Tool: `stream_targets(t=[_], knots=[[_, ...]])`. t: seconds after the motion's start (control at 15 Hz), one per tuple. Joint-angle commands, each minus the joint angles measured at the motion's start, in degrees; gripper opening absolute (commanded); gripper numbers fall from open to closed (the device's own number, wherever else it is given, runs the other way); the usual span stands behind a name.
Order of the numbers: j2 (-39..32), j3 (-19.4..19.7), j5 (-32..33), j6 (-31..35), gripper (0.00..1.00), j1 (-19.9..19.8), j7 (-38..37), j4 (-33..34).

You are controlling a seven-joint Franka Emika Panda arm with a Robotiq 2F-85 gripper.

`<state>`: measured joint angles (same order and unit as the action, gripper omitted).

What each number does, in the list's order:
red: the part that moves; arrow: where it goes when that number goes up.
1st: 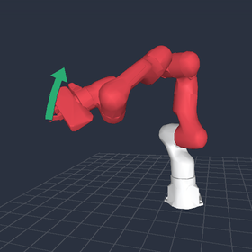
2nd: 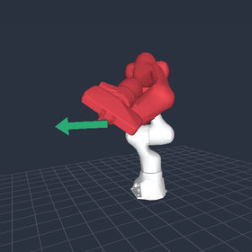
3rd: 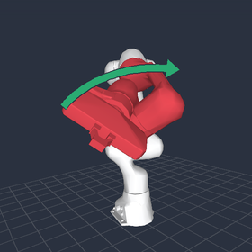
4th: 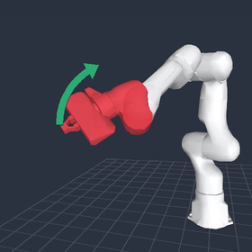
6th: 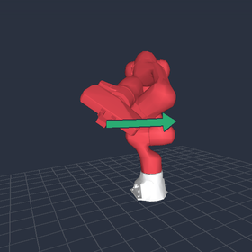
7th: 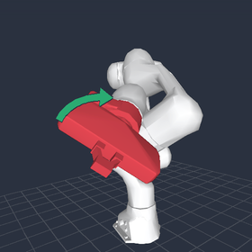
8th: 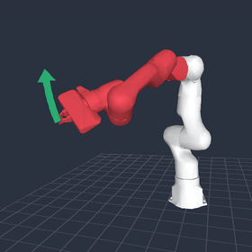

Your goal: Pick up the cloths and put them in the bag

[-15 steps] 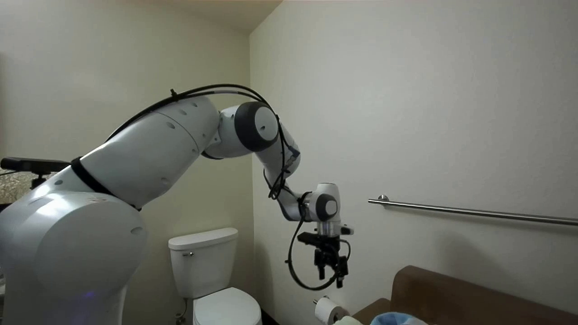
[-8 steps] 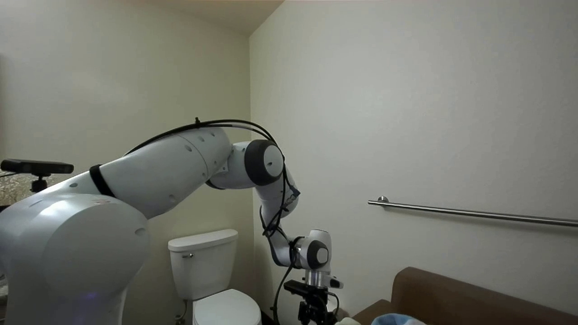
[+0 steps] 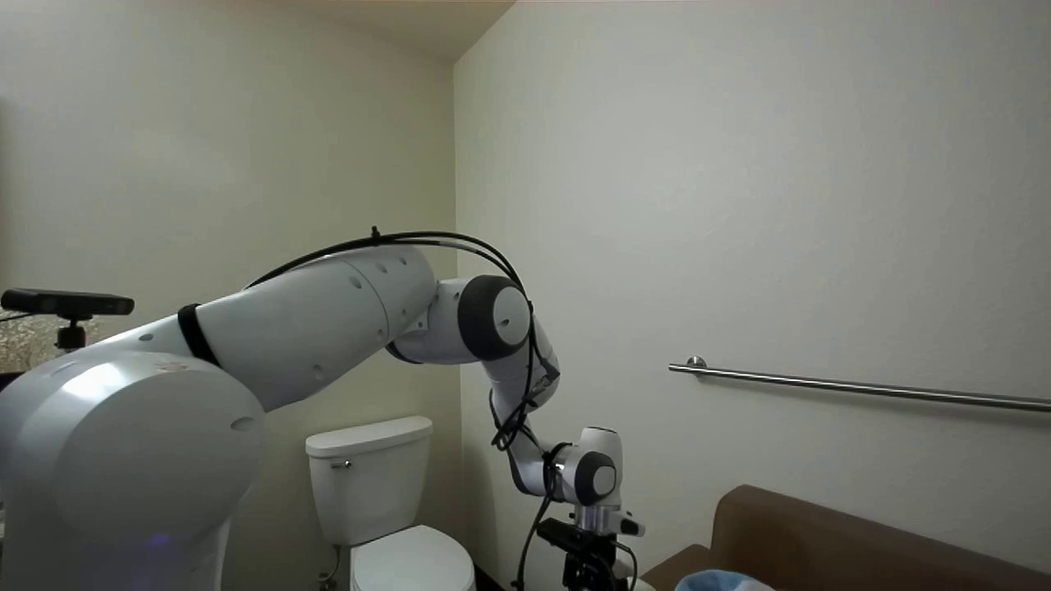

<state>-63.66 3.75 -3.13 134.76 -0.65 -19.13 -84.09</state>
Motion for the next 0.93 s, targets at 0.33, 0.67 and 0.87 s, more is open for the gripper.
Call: stream_targets(t=[0.33,0.67,0.87], knots=[[-1.91,-5.58,-3.19,21.07,0.74,-5.02,10.16,-2.22],[-3.99,-10.57,-4.59,19.62,0.41,-10.41,17.46,-1.99],[-3.62,-12.53,-5.78,19.54,0.23,-12.32,19.48,-2.20]])
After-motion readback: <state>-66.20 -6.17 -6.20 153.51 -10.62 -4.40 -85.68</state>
